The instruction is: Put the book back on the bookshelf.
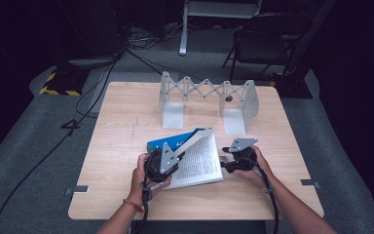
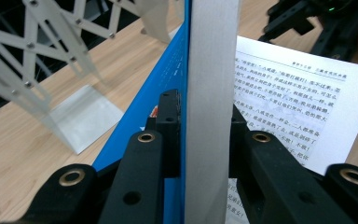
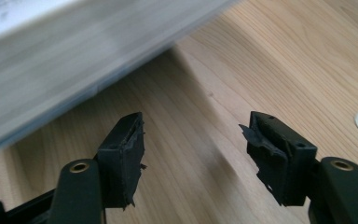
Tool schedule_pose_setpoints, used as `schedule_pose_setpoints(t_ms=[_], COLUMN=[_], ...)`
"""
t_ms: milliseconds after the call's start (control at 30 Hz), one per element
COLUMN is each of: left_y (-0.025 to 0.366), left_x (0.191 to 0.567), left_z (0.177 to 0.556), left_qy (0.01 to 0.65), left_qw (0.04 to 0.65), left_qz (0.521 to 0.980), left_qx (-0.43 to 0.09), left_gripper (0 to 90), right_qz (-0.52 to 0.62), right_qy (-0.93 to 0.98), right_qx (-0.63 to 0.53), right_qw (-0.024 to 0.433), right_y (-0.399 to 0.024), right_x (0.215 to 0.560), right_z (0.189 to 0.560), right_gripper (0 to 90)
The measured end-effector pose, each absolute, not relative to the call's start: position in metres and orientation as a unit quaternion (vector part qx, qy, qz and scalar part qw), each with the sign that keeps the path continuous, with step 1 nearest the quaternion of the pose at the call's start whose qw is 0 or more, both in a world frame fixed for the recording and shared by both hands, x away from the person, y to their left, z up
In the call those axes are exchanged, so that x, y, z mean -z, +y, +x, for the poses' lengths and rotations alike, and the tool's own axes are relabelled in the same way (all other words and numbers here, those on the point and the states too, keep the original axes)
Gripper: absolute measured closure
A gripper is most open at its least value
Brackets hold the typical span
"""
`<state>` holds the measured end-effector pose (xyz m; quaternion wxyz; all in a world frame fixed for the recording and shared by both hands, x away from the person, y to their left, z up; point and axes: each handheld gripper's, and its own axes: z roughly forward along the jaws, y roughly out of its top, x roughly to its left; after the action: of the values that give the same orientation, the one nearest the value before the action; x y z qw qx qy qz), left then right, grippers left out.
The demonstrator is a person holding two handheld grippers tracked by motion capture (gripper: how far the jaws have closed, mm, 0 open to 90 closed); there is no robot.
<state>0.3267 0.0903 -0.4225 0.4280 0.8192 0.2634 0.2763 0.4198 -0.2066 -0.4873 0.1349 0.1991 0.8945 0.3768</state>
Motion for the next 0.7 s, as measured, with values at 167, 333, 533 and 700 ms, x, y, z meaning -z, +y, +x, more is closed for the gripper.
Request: schedule_pose_setpoints(t_ms=[167,333,533,700], left_y=[0.082,0.080,0.082,0.084], left_x=[0.427,0.421,0.422,0.421], left_z=[0.323,0.321,0.319,0.319], left_qy=[0.243,0.243,0.250,0.246], left_qw=[0.415,0.382,0.377,0.393], left_qz=[0.836,0.862,0.868,0.866], left_qx=[-0.263,-0.226,-0.206,-0.188], left_gripper=[75.3,73.6,72.6,73.3], right_qz=[0.169,0.171,0.176,0.179], right_qy=[0.876,0.862,0.849,0.839], right_qx=[-0.427,-0.458,-0.479,-0.492], right_qw=[0.150,0.134,0.137,0.145], right_y=[-0.213,-0.220,-0.215,-0.214], right_x=[0.476,0.471,0.461,0.452], right_z=[0.413,0.405,0.398,0.396], right_gripper=[40.6,44.9,46.6,47.2])
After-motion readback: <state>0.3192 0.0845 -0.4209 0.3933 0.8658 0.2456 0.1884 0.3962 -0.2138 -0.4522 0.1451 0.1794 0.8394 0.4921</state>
